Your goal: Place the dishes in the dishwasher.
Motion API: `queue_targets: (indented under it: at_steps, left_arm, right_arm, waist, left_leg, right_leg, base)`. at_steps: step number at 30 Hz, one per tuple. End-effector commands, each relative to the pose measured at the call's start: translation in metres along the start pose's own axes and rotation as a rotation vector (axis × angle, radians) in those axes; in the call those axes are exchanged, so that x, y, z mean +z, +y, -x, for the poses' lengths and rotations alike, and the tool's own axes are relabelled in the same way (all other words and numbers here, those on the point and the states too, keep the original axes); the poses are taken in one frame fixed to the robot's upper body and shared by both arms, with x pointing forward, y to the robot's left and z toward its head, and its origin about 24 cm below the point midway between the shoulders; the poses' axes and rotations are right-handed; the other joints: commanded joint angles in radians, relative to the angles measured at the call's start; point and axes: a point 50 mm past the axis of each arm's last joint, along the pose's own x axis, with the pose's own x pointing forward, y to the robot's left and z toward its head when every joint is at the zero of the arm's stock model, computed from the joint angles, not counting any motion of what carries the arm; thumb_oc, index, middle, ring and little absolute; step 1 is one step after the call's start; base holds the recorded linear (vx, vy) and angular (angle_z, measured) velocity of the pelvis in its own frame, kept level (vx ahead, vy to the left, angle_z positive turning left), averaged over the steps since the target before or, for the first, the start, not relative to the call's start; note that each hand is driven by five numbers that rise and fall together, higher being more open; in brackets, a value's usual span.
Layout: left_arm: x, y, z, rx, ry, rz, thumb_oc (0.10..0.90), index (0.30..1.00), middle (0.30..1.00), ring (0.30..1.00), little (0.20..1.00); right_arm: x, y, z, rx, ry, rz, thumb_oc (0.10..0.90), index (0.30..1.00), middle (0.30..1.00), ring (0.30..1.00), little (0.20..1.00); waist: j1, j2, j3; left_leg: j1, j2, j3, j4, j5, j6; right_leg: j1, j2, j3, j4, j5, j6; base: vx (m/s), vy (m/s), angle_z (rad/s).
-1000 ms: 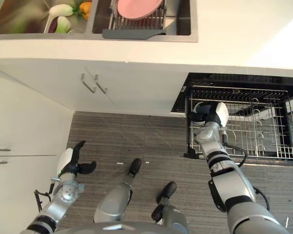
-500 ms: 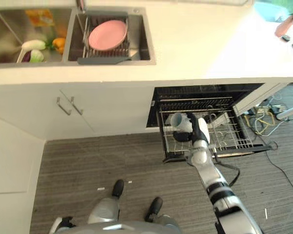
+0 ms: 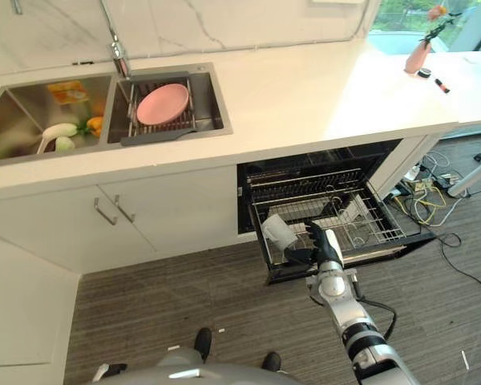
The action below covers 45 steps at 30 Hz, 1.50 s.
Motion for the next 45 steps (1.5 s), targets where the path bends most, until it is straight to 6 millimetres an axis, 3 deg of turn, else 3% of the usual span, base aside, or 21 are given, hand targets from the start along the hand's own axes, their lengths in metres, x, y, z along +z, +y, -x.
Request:
queue_targets:
  at_steps: [1, 2, 4, 6, 7, 10, 14, 16, 18, 20, 22, 26, 28, 31, 34, 36, 38, 39, 40, 42, 45]
  left_arm:
    - [-0.009, 0.020, -0.005, 0.065, 0.026, -0.089, 0.800, 0.900, 0.900, 0.900, 0.900]
    - [-0.010, 0.019, -0.005, 0.065, 0.026, -0.090, 0.800, 0.900, 0.900, 0.900, 0.900]
    - [-0.035, 0.008, 0.001, 0.046, 0.136, 0.003, 0.800, 0.900, 0.900, 0.900, 0.900]
    - [-0.035, 0.008, 0.001, 0.046, 0.137, 0.002, 0.800, 0.900, 0.900, 0.900, 0.900]
    - [-0.045, 0.001, 0.005, 0.034, 0.208, 0.163, 0.800, 0.900, 0.900, 0.900, 0.900]
    - [-0.056, -0.003, 0.008, 0.014, 0.286, 0.299, 0.800, 0.900, 0.900, 0.900, 0.900]
    - [-0.041, 0.000, 0.004, 0.029, 0.220, 0.305, 0.800, 0.900, 0.900, 0.900, 0.900]
    - [-0.020, 0.005, 0.000, 0.039, 0.144, 0.317, 0.800, 0.900, 0.900, 0.900, 0.900]
    - [0.004, 0.002, 0.000, 0.037, 0.056, 0.318, 0.800, 0.900, 0.900, 0.900, 0.900]
    - [0.013, 0.002, -0.001, 0.040, 0.026, 0.288, 0.800, 0.900, 0.900, 0.900, 0.900]
    - [0.013, 0.001, 0.000, 0.042, 0.026, 0.249, 0.800, 0.900, 0.900, 0.900, 0.900]
    - [-0.005, -0.002, 0.001, 0.041, 0.095, 0.235, 0.800, 0.900, 0.900, 0.900, 0.900]
    - [-0.011, -0.004, 0.001, 0.021, 0.120, 0.173, 0.800, 0.900, 0.900, 0.900, 0.900]
    - [-0.010, 0.004, -0.001, 0.034, 0.119, 0.123, 0.800, 0.900, 0.900, 0.900, 0.900]
    - [-0.004, 0.013, -0.005, 0.048, 0.094, 0.082, 0.800, 0.900, 0.900, 0.900, 0.900]
    - [0.004, 0.018, -0.006, 0.061, 0.063, 0.047, 0.800, 0.900, 0.900, 0.900, 0.900]
    - [0.010, 0.022, -0.008, 0.068, 0.038, 0.043, 0.800, 0.900, 0.900, 0.900, 0.900]
    - [0.010, 0.022, -0.008, 0.068, 0.038, 0.043, 0.800, 0.900, 0.900, 0.900, 0.900]
    - [0.022, 0.021, -0.008, 0.035, -0.012, 0.066, 0.800, 0.900, 0.900, 0.900, 0.900]
    - [0.026, 0.019, -0.008, 0.010, -0.031, 0.072, 0.800, 0.900, 0.900, 0.900, 0.900]
    - [0.024, 0.016, -0.007, -0.003, -0.025, 0.074, 0.800, 0.900, 0.900, 0.900, 0.900]
  right_arm:
    - [0.108, -0.027, -0.003, -0.077, -0.457, -0.222, 0.800, 0.900, 0.900, 0.900, 0.900]
    - [0.108, -0.027, -0.002, -0.077, -0.456, -0.222, 0.800, 0.900, 0.900, 0.900, 0.900]
    - [0.101, -0.043, 0.029, -0.094, -0.553, -0.501, 0.800, 0.900, 0.900, 0.900, 0.900]
    - [0.100, -0.043, 0.029, -0.094, -0.551, -0.501, 0.800, 0.900, 0.900, 0.900, 0.900]
    - [0.088, -0.045, 0.047, -0.052, -0.571, -0.585, 0.800, 0.900, 0.900, 0.900, 0.900]
    - [0.088, -0.061, 0.067, 0.008, -0.628, -0.516, 0.800, 0.900, 0.900, 0.900, 0.900]
    - [0.109, -0.072, 0.077, 0.032, -0.770, -0.543, 0.800, 0.900, 0.900, 0.900, 0.900]
    - [0.125, -0.081, 0.080, 0.004, -0.847, -0.529, 0.800, 0.900, 0.900, 0.900, 0.900]
    - [0.147, -0.090, 0.088, -0.033, -0.954, -0.511, 0.800, 0.900, 0.900, 0.900, 0.900]
    - [0.157, -0.091, 0.090, -0.062, -1.002, -0.528, 0.800, 0.900, 0.900, 0.900, 0.900]
    - [0.163, -0.089, 0.090, -0.062, -1.017, -0.497, 0.800, 0.900, 0.900, 0.900, 0.900]
    - [0.170, -0.084, 0.090, -0.054, -1.033, -0.417, 0.800, 0.900, 0.900, 0.900, 0.900]
    - [0.175, -0.087, 0.094, -0.088, -1.061, -0.383, 0.800, 0.900, 0.900, 0.900, 0.900]
    - [0.174, -0.084, 0.094, -0.139, -1.063, -0.390, 0.800, 0.900, 0.900, 0.900, 0.900]
    - [0.174, -0.083, 0.097, -0.207, -1.069, -0.339, 0.800, 0.900, 0.900, 0.900, 0.900]
    - [0.176, -0.085, 0.100, -0.261, -1.084, -0.298, 0.800, 0.900, 0.900, 0.900, 0.900]
    - [0.176, -0.088, 0.104, -0.307, -1.100, -0.308, 0.800, 0.900, 0.900, 0.900, 0.900]
    - [0.176, -0.088, 0.104, -0.308, -1.100, -0.308, 0.800, 0.900, 0.900, 0.900, 0.900]
    - [0.173, -0.092, 0.109, -0.340, -1.114, -0.385, 0.800, 0.900, 0.900, 0.900, 0.900]
    - [0.173, -0.095, 0.109, -0.399, -1.116, -0.397, 0.800, 0.900, 0.900, 0.900, 0.900]
    - [0.168, -0.095, 0.106, -0.431, -1.082, -0.379, 0.800, 0.900, 0.900, 0.900, 0.900]
  waist:
    - [0.024, -0.053, 0.027]
    - [0.025, -0.053, 0.027]
    - [0.002, -0.042, 0.018]
    - [0.002, -0.042, 0.017]
    - [-0.006, -0.035, 0.011]
    - [-0.010, -0.028, 0.004]
    - [0.002, -0.016, 0.018]
    - [0.007, -0.007, 0.057]
    - [0.001, 0.003, 0.082]
    - [-0.016, 0.008, 0.071]
    - [-0.006, 0.003, 0.054]
    - [0.014, -0.010, 0.022]
    - [0.008, -0.027, -0.004]
    - [-0.002, -0.057, -0.024]
    - [-0.043, -0.071, -0.019]
    - [-0.079, -0.053, -0.005]
    - [-0.135, -0.022, 0.014]
    - [-0.133, -0.021, 0.012]
    - [-0.165, -0.011, 0.040]
    - [-0.168, -0.016, 0.047]
    - [-0.181, -0.019, 0.038]
  left_leg:
    - [-0.007, 0.047, 0.030, 0.007, -0.014, -0.036]
    - [-0.006, 0.047, 0.029, 0.007, -0.014, -0.036]
    - [0.009, 0.049, 0.035, 0.007, -0.017, -0.036]
    - [0.010, 0.049, 0.034, 0.007, -0.018, -0.036]
    - [0.019, 0.052, 0.034, 0.007, -0.018, -0.038]
    - [0.020, 0.053, 0.017, 0.007, -0.010, -0.049]
    - [0.000, 0.054, -0.009, 0.008, 0.018, -0.068]
    - [-0.103, 0.040, -0.033, 0.108, 0.029, -0.089]
    - [-0.222, -0.003, 0.070, 0.270, 0.017, -0.087]
    - [-0.273, 0.068, 0.241, 0.233, 0.078, -0.095]
    - [-0.267, 0.104, 0.305, 0.135, 0.095, -0.080]
    - [-0.238, 0.106, 0.296, 0.074, 0.110, -0.069]
    - [-0.205, 0.078, 0.314, 0.042, 0.112, -0.051]
    - [-0.145, 0.015, 0.329, 0.021, 0.052, -0.004]
    - [-0.092, -0.047, 0.309, 0.007, -0.013, 0.048]
    - [-0.073, -0.049, 0.303, 0.007, -0.028, 0.073]
    - [-0.051, -0.031, 0.262, 0.007, -0.049, 0.075]
    - [-0.053, -0.030, 0.263, 0.007, -0.049, 0.074]
    - [-0.023, -0.038, 0.239, 0.007, -0.060, 0.062]
    - [0.001, -0.033, 0.250, 0.007, -0.075, 0.052]
    - [0.026, -0.037, 0.241, 0.007, -0.087, 0.050]
  right_leg:
    - [0.039, -0.060, 0.015, 0.012, -0.085, 0.074]
    - [0.040, -0.060, 0.014, 0.012, -0.086, 0.074]
    - [0.059, -0.060, 0.011, 0.012, -0.093, 0.071]
    - [0.060, -0.060, 0.011, 0.012, -0.094, 0.071]
    - [0.073, -0.059, 0.003, 0.013, -0.100, 0.068]
    - [0.085, -0.057, -0.019, 0.020, -0.112, 0.062]
    - [0.088, -0.060, -0.053, 0.031, -0.123, 0.056]
    - [0.089, -0.071, -0.084, 0.027, -0.129, 0.042]
    - [0.108, -0.096, -0.148, 0.014, -0.136, 0.037]
    - [0.120, -0.089, -0.166, 0.012, -0.173, 0.041]
    - [0.124, -0.100, -0.174, 0.012, -0.171, 0.060]
    - [0.177, -0.127, -0.189, 0.012, -0.164, 0.091]
    - [0.201, -0.155, -0.204, 0.016, -0.150, 0.101]
    - [0.186, -0.243, -0.207, 0.131, -0.123, 0.122]
    - [0.101, -0.319, -0.143, 0.328, -0.010, 0.146]
    - [0.021, -0.272, -0.057, 0.443, 0.000, 0.127]
    - [-0.146, -0.105, 0.117, 0.515, -0.095, 0.098]
    - [-0.150, -0.104, 0.118, 0.515, -0.094, 0.098]
    - [-0.194, -0.076, 0.129, 0.350, -0.124, 0.075]
    - [-0.199, -0.108, 0.052, 0.211, -0.063, 0.088]
    - [-0.195, -0.108, 0.085, 0.152, -0.005, 0.109]
  base:
    - [0.00, -0.021, 0.24]
    - [0.00, -0.019, 0.14]
    - [0.00, -0.001, 0.04]
    - [0.01, -0.001, 0.11]
    - [0.02, -0.007, 0.09]
    - [0.01, -0.042, 0.07]
    - [-0.04, -0.051, 0.20]
    - [-0.17, -0.074, 0.50]
    - [-0.09, -0.048, 1.65]
    - [0.10, 0.019, 1.89]
    - [0.15, 0.110, 0.50]
    - [0.28, 0.213, 0.31]
    - [0.32, 0.300, -0.14]
    - [0.25, 0.304, -0.21]
    - [0.24, 0.312, -0.05]
    - [0.14, 0.277, 0.55]
    - [0.12, 0.152, 0.56]
    - [0.28, 0.080, 0.39]
    - [0.26, 0.017, 0.29]
    - [0.26, -0.029, 0.24]
    - [0.15, -0.038, 0.18]
